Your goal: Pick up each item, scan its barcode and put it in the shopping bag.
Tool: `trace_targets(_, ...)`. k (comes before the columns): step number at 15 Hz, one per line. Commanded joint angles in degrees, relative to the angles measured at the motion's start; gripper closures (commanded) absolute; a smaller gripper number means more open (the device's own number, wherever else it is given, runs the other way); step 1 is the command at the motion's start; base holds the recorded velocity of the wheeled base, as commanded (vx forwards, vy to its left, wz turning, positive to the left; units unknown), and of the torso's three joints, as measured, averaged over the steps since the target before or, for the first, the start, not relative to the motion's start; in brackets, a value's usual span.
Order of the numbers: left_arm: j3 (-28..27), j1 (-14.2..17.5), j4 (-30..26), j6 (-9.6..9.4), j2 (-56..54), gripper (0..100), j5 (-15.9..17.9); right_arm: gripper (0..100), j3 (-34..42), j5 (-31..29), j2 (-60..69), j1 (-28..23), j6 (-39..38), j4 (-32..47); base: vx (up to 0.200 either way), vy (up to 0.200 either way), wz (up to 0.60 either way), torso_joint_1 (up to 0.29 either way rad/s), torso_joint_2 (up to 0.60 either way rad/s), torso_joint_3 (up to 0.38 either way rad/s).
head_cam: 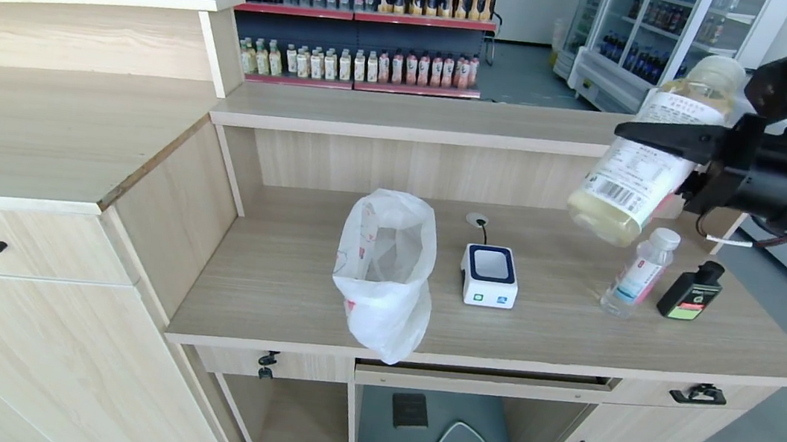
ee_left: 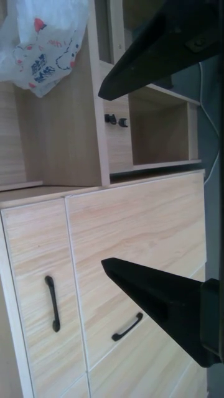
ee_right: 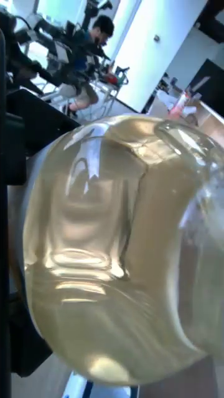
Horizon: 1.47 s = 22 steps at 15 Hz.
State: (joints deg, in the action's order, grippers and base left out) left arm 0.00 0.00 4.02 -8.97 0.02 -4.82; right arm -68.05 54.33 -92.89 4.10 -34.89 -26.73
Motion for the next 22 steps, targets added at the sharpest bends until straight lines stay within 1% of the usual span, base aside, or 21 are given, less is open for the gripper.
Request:
trace_targets(1,0.0,0.0,0.0,0.01,0.0,0,0.0,100,5.5,4.8,11.9,2.2,-4.5,1.2,0.0,0.0,0.0,0.0,0.0,0.0)
trace_targets(3,0.0,0.0,0.0,0.01,0.0,0,0.0,100,10.2,6.4,17.7,6.0,-6.2,0.8,0.0,0.0,0.0,0.0,0.0,0.0)
trace_targets(5,0.0,0.0,0.0,0.01,0.0,0,0.0,100,15.0,11.1,23.5,8.5,-6.9,0.9,0.0,0.0,0.0,0.0,0.0,0.0)
trace_targets(6,0.0,0.0,0.0,0.01,0.0,0,0.0,100,16.0,12.6,25.5,9.7,-7.1,0.9,0.0,0.0,0.0,0.0,0.0,0.0)
trace_targets(7,0.0,0.0,0.0,0.01,0.0,0,0.0,100,16.6,12.8,27.1,11.4,-7.4,0.9,0.0,0.0,0.0,0.0,0.0,0.0)
trace_targets(10,0.0,0.0,0.0,0.01,0.0,0,0.0,100,16.7,13.0,29.5,13.2,-9.5,0.9,0.0,0.0,0.0,0.0,0.0,0.0)
trace_targets(12,0.0,0.0,0.0,0.01,0.0,0,0.0,100,17.7,12.8,30.7,15.4,-9.9,0.9,0.0,0.0,0.0,0.0,0.0,0.0)
trace_targets(13,0.0,0.0,0.0,0.01,0.0,0,0.0,100,19.0,12.6,31.2,16.8,-9.5,0.8,0.0,0.0,0.0,0.0,0.0,0.0)
trace_targets(15,0.0,0.0,0.0,0.01,0.0,0,0.0,100,20.1,11.7,31.2,17.6,-8.4,0.8,0.0,0.0,0.0,0.0,0.0,0.0)
trace_targets(17,0.0,0.0,0.0,0.01,0.0,0,0.0,100,21.9,8.4,30.1,17.3,-3.7,0.8,0.0,0.0,0.0,0.0,0.0,0.0)
trace_targets(19,0.0,0.0,0.0,0.01,0.0,0,0.0,100,23.5,3.5,28.6,17.4,0.5,0.8,0.0,0.0,0.0,0.0,0.0,0.0)
trace_targets(20,0.0,0.0,0.0,0.01,0.0,0,0.0,100,23.4,1.8,27.7,17.5,1.4,0.8,0.0,0.0,0.0,0.0,0.0,0.0)
trace_targets(22,0.0,0.0,0.0,0.01,0.0,0,0.0,100,22.9,0.9,26.5,17.6,1.4,0.8,0.0,0.0,0.0,0.0,0.0,0.0)
